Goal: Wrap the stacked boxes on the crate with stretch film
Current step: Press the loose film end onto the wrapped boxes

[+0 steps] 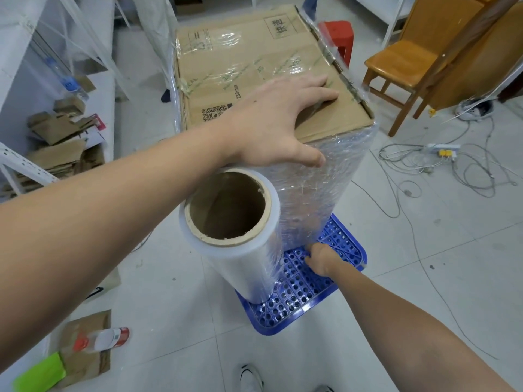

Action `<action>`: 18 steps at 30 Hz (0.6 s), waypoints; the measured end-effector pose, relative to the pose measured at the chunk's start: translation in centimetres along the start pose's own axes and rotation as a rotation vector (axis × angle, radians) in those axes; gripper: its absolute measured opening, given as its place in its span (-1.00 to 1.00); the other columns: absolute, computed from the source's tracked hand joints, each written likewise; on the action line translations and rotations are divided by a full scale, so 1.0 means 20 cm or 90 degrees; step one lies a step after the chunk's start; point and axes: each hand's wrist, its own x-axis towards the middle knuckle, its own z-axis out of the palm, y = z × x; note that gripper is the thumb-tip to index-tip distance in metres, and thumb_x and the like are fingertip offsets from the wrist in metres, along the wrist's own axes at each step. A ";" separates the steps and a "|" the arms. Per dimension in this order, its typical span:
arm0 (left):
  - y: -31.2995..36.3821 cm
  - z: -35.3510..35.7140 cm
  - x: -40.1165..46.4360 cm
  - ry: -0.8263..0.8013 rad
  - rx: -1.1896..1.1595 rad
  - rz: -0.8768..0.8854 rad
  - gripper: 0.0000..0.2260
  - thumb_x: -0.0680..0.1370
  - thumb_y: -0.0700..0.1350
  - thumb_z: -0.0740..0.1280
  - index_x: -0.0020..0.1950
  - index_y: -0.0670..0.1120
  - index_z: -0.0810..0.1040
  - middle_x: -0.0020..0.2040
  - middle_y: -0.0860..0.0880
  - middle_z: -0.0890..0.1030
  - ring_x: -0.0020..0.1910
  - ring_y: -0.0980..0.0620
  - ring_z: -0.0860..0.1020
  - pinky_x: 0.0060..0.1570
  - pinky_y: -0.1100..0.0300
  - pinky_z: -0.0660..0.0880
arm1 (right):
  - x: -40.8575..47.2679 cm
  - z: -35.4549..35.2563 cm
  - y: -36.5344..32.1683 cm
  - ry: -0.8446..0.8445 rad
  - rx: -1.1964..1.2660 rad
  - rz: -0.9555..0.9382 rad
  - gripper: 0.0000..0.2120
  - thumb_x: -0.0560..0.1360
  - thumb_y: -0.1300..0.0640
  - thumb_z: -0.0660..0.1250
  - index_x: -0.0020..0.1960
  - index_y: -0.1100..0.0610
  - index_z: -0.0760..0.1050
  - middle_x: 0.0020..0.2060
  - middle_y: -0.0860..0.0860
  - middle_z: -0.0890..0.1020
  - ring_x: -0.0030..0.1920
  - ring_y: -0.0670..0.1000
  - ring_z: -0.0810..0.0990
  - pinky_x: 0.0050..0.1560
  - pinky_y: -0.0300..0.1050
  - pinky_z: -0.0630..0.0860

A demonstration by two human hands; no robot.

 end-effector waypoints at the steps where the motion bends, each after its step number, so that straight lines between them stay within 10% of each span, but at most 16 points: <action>1: 0.00 0.00 0.00 0.000 0.001 0.000 -0.09 0.39 0.40 0.43 0.65 0.09 0.24 0.68 0.03 0.16 0.63 0.03 0.14 0.58 0.06 0.03 | 0.01 0.00 -0.02 -0.003 -0.016 -0.004 -0.69 0.63 0.05 0.19 0.27 0.22 0.47 0.13 0.18 0.60 0.10 0.17 0.58 0.04 -0.01 0.53; 10: -0.01 0.00 0.00 0.003 -0.010 -0.008 -0.08 0.38 0.43 0.40 0.65 0.10 0.25 0.68 0.04 0.16 0.64 0.02 0.13 0.61 0.00 0.05 | -0.02 -0.08 -0.14 0.020 0.015 -0.032 -0.62 0.68 0.03 0.10 0.29 0.28 0.46 0.19 0.20 0.58 0.16 0.17 0.57 0.14 -0.02 0.50; 18: 0.00 0.01 0.00 0.002 -0.007 -0.007 -0.07 0.36 0.44 0.38 0.65 0.09 0.26 0.68 0.03 0.17 0.64 0.02 0.13 0.61 -0.01 0.05 | -0.18 -0.19 -0.10 0.226 0.042 -0.167 -0.84 0.51 0.09 0.24 -0.14 0.04 0.60 -0.24 -0.05 0.66 -0.22 0.05 0.57 -0.20 -0.09 0.51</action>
